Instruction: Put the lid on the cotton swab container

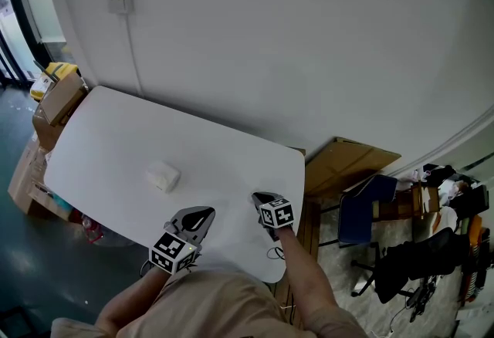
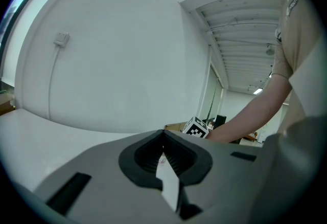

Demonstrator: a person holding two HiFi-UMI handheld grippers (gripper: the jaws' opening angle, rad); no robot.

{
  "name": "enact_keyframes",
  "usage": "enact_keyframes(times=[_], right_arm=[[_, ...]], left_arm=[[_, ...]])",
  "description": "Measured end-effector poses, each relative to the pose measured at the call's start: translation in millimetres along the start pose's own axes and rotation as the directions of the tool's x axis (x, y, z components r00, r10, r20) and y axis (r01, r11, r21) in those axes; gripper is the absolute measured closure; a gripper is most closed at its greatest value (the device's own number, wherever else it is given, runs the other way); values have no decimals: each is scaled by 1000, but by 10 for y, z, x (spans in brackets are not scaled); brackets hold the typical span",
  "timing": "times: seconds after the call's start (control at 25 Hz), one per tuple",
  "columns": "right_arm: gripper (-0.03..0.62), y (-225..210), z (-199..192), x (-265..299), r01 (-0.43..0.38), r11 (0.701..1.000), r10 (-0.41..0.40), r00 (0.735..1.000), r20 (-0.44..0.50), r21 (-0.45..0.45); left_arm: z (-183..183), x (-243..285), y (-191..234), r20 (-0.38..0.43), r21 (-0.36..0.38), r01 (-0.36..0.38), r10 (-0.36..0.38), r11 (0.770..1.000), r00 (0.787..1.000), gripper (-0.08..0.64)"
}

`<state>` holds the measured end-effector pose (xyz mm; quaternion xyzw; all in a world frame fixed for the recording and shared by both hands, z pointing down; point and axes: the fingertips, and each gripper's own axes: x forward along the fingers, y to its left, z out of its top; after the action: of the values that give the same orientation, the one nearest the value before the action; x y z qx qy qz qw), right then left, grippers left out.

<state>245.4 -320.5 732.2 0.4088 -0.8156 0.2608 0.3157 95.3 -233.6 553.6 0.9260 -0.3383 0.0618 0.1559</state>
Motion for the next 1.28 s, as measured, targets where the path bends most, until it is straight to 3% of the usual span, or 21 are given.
enact_keyframes(times=[0.44,0.56,0.8,0.96,1.08,1.28], right_arm=[[575,6,0,13,-16,997,14,1000,20,80],[575,-38,30,-59,-17,992,9,998,61,125],[575,57,199,-399,-40,994,21,983,181,100],[575,101,315,-724,-51,989,8,955,296,136],[575,232,409,-991,-52,992,7,933,361,113],[575,584,803,-1584,-56,997,22,843,537,46]], left_arm=[[-30,-24,-15,-2,2,5,-5,1000,1000,547],[-16,-15,-27,1,9,9,-9,1000,1000,547],[47,-25,-14,9,18,18,-18,1000,1000,547],[99,7,-31,12,35,37,-37,999,999,547],[161,6,-48,15,45,60,-60,997,998,547],[362,13,15,43,73,76,-79,994,996,547]])
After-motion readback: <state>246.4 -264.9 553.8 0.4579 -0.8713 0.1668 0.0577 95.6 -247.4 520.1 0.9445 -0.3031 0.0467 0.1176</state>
